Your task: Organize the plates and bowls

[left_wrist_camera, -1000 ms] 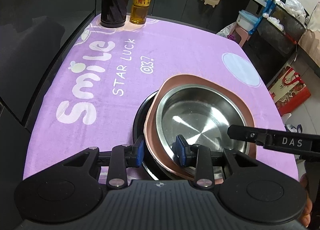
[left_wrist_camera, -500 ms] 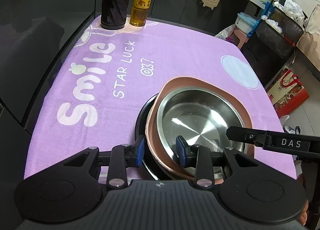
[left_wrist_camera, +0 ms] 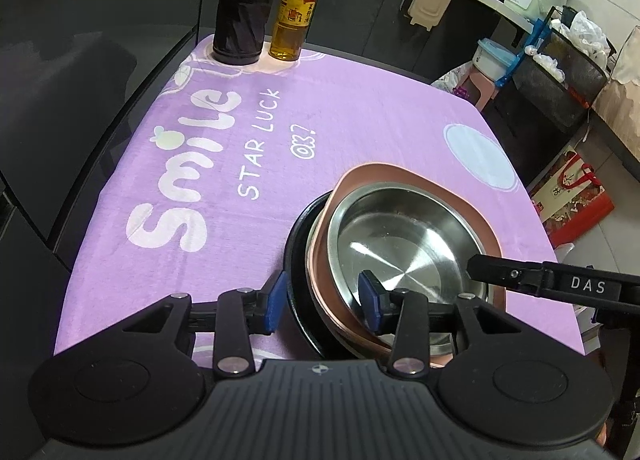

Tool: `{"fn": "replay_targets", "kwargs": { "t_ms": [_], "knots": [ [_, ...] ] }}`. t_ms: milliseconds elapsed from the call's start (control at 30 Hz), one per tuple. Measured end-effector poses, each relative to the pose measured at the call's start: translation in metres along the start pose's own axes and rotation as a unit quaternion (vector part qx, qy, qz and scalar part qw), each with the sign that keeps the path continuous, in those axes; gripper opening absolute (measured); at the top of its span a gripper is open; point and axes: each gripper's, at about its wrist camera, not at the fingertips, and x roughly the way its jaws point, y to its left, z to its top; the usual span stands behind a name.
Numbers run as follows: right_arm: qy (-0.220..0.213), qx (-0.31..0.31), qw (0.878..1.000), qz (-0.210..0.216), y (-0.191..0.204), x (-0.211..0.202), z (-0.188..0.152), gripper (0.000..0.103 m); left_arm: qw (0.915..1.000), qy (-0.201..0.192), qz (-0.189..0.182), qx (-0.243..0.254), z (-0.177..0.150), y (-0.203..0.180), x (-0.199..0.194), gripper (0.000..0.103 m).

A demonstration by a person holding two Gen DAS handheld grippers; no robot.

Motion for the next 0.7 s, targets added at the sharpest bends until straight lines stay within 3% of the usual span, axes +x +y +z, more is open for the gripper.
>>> {"fn": "replay_targets", "kwargs": {
  "t_ms": [200, 467, 700],
  "knots": [
    [0.0, 0.029, 1.0, 0.011, -0.01, -0.003, -0.002, 0.051, 0.9998, -0.011, -0.001, -0.019, -0.001, 0.005, -0.002, 0.04],
    [0.02, 0.046, 0.998, 0.026, -0.012, 0.003, -0.004, 0.053, 0.998, 0.002, -0.023, -0.06, -0.002, 0.018, 0.003, 0.045],
    [0.021, 0.057, 0.998, 0.028, -0.015, 0.002, -0.003, 0.053, 0.9974, 0.01, -0.028, -0.066, -0.002, 0.019, 0.007, 0.047]
  ]
}}
